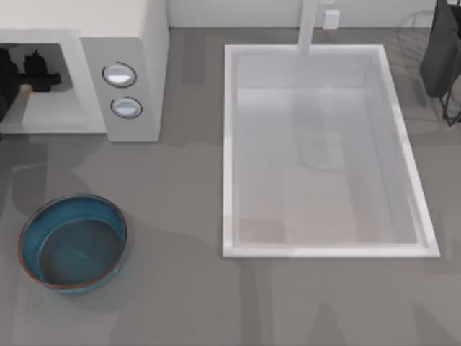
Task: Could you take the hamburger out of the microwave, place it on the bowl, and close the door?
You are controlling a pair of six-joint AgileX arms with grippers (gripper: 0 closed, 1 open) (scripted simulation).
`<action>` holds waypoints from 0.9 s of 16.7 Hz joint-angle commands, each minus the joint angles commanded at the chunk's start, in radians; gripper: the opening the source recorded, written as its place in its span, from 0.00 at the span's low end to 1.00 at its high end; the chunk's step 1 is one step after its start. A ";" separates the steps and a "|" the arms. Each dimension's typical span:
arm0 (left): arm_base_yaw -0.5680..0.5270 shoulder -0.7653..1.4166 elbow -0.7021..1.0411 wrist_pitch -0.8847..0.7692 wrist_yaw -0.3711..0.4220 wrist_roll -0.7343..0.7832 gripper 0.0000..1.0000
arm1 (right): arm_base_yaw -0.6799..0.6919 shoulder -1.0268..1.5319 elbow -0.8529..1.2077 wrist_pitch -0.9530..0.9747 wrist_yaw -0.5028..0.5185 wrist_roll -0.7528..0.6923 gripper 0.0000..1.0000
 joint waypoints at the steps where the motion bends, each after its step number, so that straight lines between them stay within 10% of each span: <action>1: 0.006 -0.028 -0.069 0.040 0.006 0.002 0.00 | 0.000 0.000 0.000 0.000 0.000 0.000 1.00; 15: 0.061 -0.267 -0.657 0.391 0.056 0.018 0.00 | 0.000 0.000 0.000 0.000 0.000 0.000 1.00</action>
